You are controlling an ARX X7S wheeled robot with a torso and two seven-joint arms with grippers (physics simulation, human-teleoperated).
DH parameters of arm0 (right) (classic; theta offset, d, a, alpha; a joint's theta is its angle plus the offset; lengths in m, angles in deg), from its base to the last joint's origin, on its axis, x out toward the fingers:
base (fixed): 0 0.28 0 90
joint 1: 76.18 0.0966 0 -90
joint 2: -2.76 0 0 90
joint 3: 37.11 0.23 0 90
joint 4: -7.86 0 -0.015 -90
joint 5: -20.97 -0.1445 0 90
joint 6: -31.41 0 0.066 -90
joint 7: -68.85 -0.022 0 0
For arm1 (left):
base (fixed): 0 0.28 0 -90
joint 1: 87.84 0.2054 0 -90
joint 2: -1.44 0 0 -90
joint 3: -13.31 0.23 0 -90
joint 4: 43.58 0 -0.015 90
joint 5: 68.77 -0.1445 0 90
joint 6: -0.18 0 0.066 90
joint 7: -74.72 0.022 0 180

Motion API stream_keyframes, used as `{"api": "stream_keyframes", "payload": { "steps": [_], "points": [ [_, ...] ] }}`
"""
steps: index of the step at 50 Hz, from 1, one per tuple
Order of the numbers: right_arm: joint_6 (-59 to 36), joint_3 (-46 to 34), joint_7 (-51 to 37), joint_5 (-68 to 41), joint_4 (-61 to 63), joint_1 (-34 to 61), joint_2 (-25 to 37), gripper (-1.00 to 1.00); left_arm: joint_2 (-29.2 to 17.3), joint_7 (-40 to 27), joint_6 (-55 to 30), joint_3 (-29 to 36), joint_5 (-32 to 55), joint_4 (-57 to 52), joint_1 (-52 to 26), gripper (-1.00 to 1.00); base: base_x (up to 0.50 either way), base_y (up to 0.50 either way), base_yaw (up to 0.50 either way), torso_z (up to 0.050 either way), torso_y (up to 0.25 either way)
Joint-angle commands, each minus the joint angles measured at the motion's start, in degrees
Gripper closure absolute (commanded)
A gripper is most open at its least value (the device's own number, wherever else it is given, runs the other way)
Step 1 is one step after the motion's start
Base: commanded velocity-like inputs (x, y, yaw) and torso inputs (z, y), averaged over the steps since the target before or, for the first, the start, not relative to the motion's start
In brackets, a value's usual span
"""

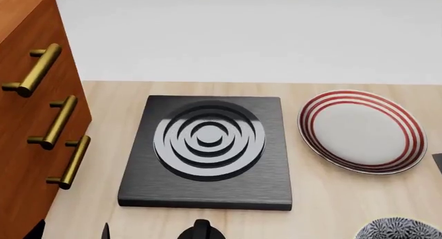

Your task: Pick up the cream cheese and put it in the bowl.

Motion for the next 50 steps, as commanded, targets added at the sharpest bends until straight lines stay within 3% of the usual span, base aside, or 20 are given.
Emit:
{"api": "stream_keyframes", "payload": {
  "steps": [1, 12, 24, 40, 50],
  "points": [
    [0.07, -0.27, 0.07, -0.54, -0.04, 0.08, 0.2, -1.0, -0.11, -0.73, -0.13, 0.46, -0.37, 0.42, -0.25, -1.0, 0.21, 0.0, 0.0, 0.0, 0.0],
    [-4.62, -0.44, -0.08, -2.57, 7.0, -0.92, 1.68, -1.0, -1.09, -1.72, -5.42, 1.79, -1.16, -3.46, 0.24, -1.0, 0.01, 0.0, 0.0, 0.0, 0.0],
    [-19.51, 0.53, -5.16, -4.12, 28.74, -4.19, 6.11, -1.0, -6.82, -7.05, -28.81, -0.64, 2.9, -35.52, 5.31, -1.0, 0.0, 0.0, 0.0, 0.0, 0.0],
    [-32.41, 4.44, -8.79, -10.07, 48.28, -7.43, 10.27, -1.0, -10.14, -12.11, -47.62, -0.45, 3.61, -57.5, 5.7, -1.0, 0.0, 0.0, 0.0, 0.0, 0.0],
    [-31.8, 4.2, -8.49, -11.06, 50.02, -9.01, 10.5, -1.0, -11.69, -13.67, -46.26, -1.15, 3.95, -59.45, 7.61, -1.0, 0.0, 0.0, 0.0, 0.0, 0.0]
  ]
}}
